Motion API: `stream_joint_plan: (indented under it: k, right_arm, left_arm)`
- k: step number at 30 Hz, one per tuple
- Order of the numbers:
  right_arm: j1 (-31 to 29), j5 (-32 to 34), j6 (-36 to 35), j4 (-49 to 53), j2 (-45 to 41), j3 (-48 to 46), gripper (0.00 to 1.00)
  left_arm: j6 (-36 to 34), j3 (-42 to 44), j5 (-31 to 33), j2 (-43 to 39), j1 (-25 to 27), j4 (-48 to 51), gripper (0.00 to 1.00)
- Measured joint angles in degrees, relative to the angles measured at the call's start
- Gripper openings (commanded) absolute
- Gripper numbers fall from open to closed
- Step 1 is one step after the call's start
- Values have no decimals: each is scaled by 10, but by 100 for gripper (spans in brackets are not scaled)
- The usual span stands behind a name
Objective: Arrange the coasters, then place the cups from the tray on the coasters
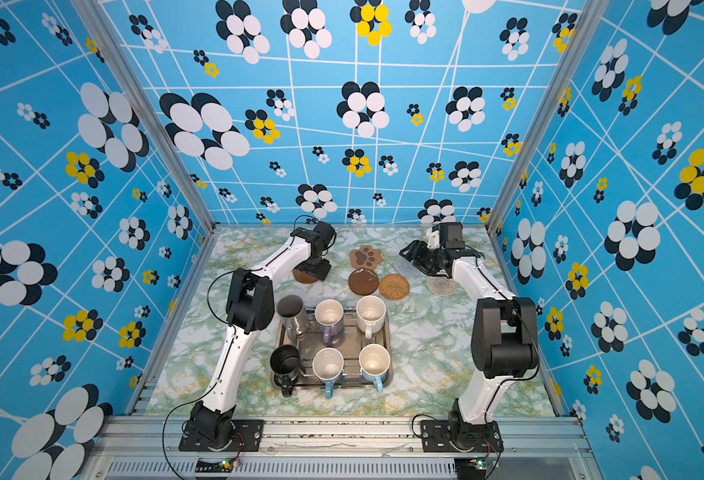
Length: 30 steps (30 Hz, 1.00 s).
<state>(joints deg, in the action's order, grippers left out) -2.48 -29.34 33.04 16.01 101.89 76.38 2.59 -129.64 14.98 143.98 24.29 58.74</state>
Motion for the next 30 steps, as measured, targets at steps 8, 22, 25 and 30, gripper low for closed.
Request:
stream_joint_plan:
  k: [8, 22, 25, 30]
  right_arm:
    - [0, -2, 9, -1, 0, 0, 66]
    - [-1, -11, 16, -4, 0, 0, 66]
    - [-3, -11, 16, -3, 3, 2, 66]
    - [-9, -12, 16, -2, 14, 10, 66]
  left_arm:
    - [29, 7, -23, -2, -27, -1, 78]
    - [75, 76, -52, -40, -73, -18, 77]
    - [78, 85, -52, -46, -75, -20, 77]
    - [79, 79, -62, -48, -70, -12, 82]
